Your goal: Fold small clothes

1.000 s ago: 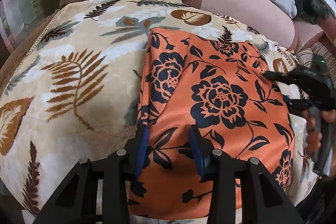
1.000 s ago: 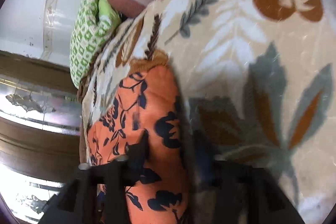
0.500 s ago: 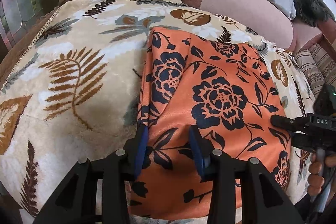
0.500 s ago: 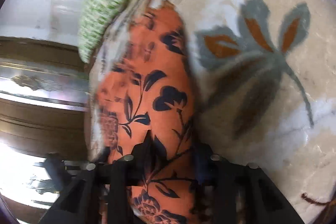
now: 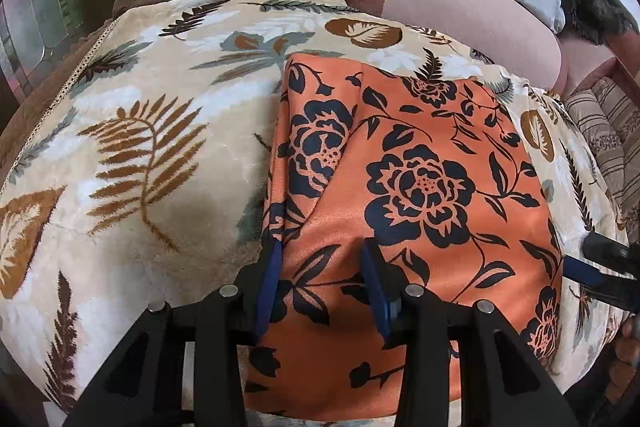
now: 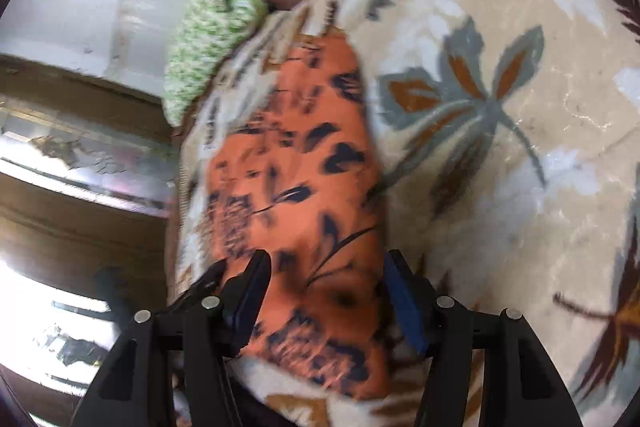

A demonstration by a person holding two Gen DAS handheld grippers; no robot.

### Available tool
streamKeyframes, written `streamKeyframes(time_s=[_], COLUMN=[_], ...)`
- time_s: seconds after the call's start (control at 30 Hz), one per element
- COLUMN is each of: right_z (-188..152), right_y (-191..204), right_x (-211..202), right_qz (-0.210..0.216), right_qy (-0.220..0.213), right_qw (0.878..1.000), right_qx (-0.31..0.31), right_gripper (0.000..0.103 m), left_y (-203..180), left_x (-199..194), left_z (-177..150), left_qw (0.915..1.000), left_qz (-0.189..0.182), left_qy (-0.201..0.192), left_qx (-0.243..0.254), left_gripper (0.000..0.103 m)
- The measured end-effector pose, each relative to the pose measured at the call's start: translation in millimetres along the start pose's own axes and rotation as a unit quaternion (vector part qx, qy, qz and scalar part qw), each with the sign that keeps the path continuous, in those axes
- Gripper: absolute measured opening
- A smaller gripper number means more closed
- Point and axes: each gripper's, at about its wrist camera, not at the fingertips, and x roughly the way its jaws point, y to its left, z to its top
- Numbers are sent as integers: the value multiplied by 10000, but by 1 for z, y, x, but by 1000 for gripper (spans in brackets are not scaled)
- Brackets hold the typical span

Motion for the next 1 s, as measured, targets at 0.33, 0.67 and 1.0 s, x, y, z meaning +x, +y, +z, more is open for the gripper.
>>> streamKeyframes(time_s=[0.33, 0.67, 1.0], right_z=[-19, 1, 115], right_y=[-23, -8, -15], right_x=[15, -10, 52], right_qz=[7, -772, -197], right_qy=[214, -187, -213], right_qw=[9991, 9967, 9994], right_qx=[363, -141, 201], right_gripper=[27, 70, 71], left_y=[-3, -18, -13], left_x=[-19, -10, -7], left_z=[1, -14, -12], left_qw=[9999, 9977, 9985], left_qz=[44, 430, 292], left_qy=[-128, -171, -169], left_qx=[-2, 497, 437], left_gripper=[42, 45, 46])
